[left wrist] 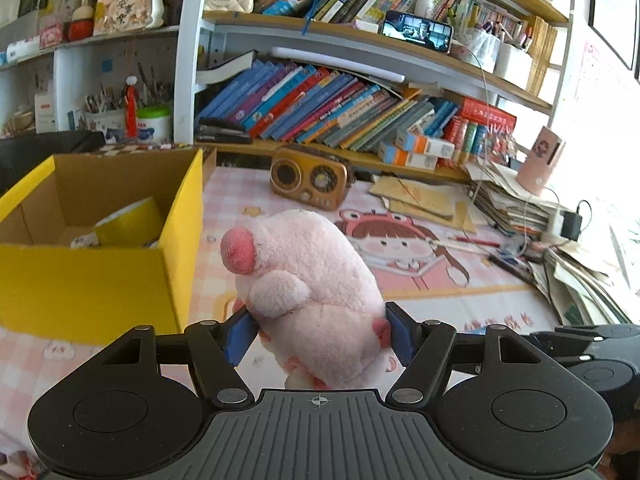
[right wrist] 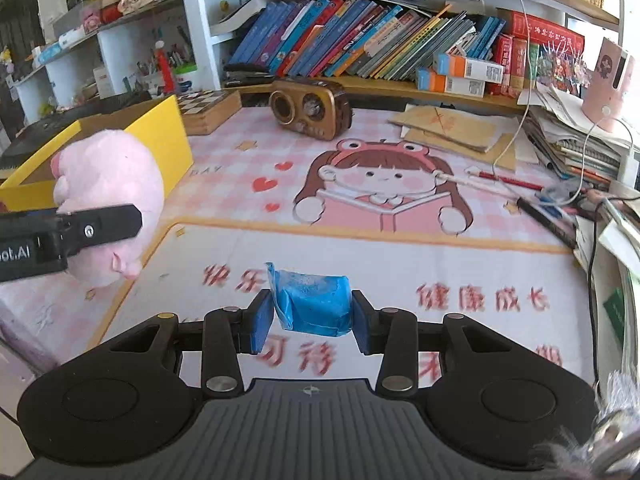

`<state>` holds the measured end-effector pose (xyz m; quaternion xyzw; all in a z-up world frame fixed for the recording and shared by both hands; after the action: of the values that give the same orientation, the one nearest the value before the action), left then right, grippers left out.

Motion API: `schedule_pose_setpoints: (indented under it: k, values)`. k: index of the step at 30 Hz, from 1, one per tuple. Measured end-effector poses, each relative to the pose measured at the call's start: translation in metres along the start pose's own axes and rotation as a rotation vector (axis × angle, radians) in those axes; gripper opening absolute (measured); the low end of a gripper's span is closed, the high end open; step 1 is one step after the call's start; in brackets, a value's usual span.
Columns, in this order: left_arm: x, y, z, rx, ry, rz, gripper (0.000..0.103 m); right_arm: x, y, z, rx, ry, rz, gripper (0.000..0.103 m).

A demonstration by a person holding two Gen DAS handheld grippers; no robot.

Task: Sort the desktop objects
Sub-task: 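Lift the plush pig and blue item and carry them toward the yellow box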

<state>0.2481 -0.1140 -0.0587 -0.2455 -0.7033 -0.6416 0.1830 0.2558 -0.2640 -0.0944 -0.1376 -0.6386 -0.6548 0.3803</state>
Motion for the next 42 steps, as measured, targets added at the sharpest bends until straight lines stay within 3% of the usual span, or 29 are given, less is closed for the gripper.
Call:
schedule_pose_setpoints:
  k: [11, 25, 42]
  values:
    - [0.05, -0.039, 0.035, 0.001, -0.02, 0.03, 0.069, 0.024, -0.032, 0.061, 0.012, 0.012, 0.002, 0.038]
    - [0.102, -0.069, 0.088, 0.03, 0.018, 0.036, 0.069, 0.038, -0.063, 0.142, 0.044, 0.097, 0.009, 0.038]
    - [0.14, -0.081, 0.135, 0.09, 0.081, 0.006, 0.069, 0.043, -0.068, 0.202, 0.115, 0.159, -0.005, 0.038]
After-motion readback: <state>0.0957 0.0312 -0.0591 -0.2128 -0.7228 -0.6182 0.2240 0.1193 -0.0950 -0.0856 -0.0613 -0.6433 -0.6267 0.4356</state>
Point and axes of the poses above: each gripper's, at about its wrist camera, not at the fingertips, and x roughly against the way its jaws point, z to its left, y to its top, the point moved 10 cm from there along -x, roughly the way its jaws point, and after that the axes turned 5 degrees about y, right-handed, at the moved point
